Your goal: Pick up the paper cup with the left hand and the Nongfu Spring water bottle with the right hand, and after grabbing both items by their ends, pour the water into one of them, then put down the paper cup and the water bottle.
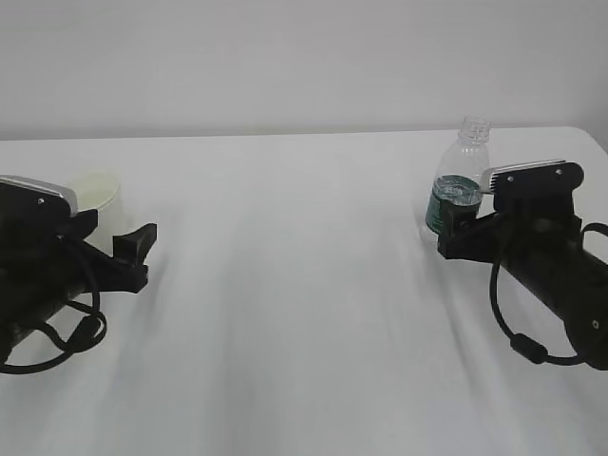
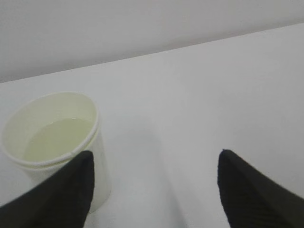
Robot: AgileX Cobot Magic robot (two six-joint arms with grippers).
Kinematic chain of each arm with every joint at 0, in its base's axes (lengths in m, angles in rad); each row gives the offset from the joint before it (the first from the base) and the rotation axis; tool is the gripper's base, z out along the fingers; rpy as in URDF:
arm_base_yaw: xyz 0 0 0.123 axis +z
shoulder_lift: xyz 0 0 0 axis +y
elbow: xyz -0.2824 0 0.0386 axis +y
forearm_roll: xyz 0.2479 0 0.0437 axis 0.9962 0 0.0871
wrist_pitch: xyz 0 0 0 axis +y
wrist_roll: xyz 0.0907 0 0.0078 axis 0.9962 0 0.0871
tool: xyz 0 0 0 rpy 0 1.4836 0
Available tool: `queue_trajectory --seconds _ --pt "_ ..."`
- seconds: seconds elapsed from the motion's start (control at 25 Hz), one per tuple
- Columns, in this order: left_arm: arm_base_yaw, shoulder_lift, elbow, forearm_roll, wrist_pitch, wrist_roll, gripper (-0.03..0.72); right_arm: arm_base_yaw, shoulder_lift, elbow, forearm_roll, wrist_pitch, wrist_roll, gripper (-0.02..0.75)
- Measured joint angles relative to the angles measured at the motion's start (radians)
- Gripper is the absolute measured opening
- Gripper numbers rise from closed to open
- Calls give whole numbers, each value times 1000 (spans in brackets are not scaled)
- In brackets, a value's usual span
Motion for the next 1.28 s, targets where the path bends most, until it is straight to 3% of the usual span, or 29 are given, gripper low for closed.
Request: queue_trajectory --seconds 0.76,1.28 --pt "0 -121 109 -101 0 4 576 0 -58 85 -22 1 2 573" --pt "0 -279 120 -128 17 4 576 0 -213 88 -32 138 4 573"
